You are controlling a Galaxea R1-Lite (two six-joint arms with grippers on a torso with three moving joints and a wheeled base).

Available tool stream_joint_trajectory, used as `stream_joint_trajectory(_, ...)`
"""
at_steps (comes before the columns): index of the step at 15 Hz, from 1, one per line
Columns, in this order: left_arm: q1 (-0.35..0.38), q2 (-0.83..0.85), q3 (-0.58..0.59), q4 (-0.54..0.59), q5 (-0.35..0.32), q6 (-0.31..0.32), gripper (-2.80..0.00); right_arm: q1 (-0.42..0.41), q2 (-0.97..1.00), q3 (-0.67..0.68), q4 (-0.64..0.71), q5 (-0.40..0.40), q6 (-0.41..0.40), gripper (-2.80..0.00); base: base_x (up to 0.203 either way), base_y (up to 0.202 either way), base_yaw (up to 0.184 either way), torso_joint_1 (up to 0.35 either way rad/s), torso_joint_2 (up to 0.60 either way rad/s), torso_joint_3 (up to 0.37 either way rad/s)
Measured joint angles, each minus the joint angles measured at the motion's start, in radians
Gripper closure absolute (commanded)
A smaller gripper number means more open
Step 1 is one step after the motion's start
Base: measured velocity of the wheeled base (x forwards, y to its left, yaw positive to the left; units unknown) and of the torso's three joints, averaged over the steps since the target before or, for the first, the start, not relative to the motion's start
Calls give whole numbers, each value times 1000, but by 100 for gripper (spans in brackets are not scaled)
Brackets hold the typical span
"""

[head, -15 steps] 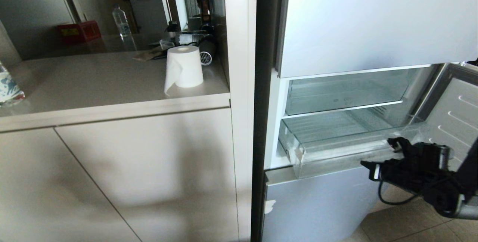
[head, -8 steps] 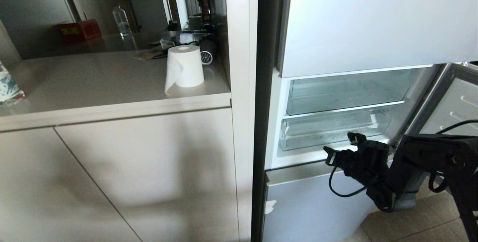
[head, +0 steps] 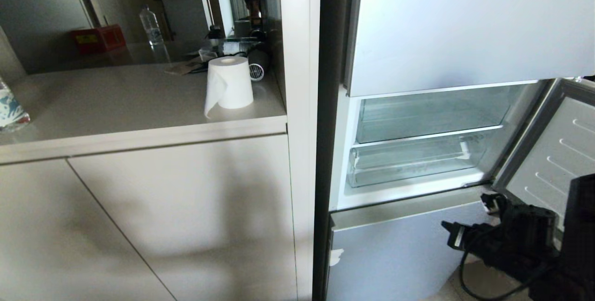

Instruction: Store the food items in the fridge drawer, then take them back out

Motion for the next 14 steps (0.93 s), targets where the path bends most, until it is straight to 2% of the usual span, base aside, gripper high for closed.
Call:
stream_joint_trajectory(2, 0, 0, 0, 0, 0, 0, 0, -11, -120, 132, -1, -135, -21, 0, 0, 0, 0, 0, 0, 0)
stream_joint_trajectory(3, 0, 0, 0, 0, 0, 0, 0, -20, -182, 165, -1, -236, -40, 0, 0, 0, 0, 0, 0, 0)
stream_joint_trajectory(4, 0, 0, 0, 0, 0, 0, 0, -31, -233, 183, -3, -335, -78, 0, 0, 0, 0, 0, 0, 0)
stream_joint_trajectory(6, 0, 0, 0, 0, 0, 0, 0, -57, -296, 199, -2, -465, -188, 0, 0, 0, 0, 0, 0, 0)
stream_joint_trajectory(8, 0, 0, 0, 0, 0, 0, 0, -79, -345, 202, -2, -506, -250, 0, 0, 0, 0, 0, 0, 0)
stream_joint_trajectory(11, 0, 0, 0, 0, 0, 0, 0, -135, -420, 204, -1, -508, -322, 0, 0, 0, 0, 0, 0, 0)
stream_joint_trajectory(14, 0, 0, 0, 0, 0, 0, 0, -193, -507, 204, -2, -495, -384, 0, 3, 3, -113, -4, 0, 2)
